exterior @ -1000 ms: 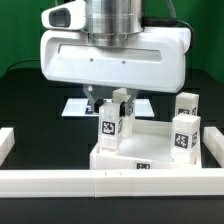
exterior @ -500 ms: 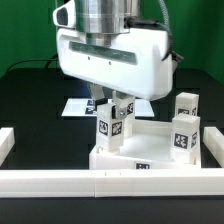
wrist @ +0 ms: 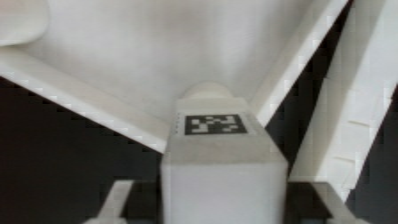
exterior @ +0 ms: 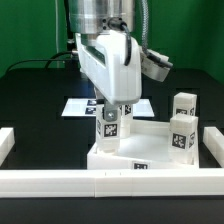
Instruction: Assemble square table
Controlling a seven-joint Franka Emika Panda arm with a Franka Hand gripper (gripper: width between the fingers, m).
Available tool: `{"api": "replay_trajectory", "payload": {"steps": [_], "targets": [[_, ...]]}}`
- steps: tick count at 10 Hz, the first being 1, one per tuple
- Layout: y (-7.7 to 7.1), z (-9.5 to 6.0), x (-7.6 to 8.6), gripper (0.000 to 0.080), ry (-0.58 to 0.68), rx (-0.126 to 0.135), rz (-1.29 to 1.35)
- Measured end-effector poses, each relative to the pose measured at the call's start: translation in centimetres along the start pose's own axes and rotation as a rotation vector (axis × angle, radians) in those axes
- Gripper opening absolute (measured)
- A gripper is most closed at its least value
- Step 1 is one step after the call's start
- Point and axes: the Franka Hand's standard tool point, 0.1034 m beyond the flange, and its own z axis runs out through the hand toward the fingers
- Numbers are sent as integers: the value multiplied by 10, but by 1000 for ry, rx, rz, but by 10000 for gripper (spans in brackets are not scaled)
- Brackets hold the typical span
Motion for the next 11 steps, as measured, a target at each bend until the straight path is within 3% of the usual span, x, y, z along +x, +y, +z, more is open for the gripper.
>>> {"api": "replay_trajectory", "payload": {"steps": [1,2,3,4,8,11], "targets": [[0,0,0,335,0,0,-8],[0,0,0,472,0,0,-18],[0,0,0,472,4,-3,-120],[0,0,-3,614,12,-10,-165],[1,0,-1,648,13,-14,-511],[1,0,-2,649,34,-36,-875]]}}
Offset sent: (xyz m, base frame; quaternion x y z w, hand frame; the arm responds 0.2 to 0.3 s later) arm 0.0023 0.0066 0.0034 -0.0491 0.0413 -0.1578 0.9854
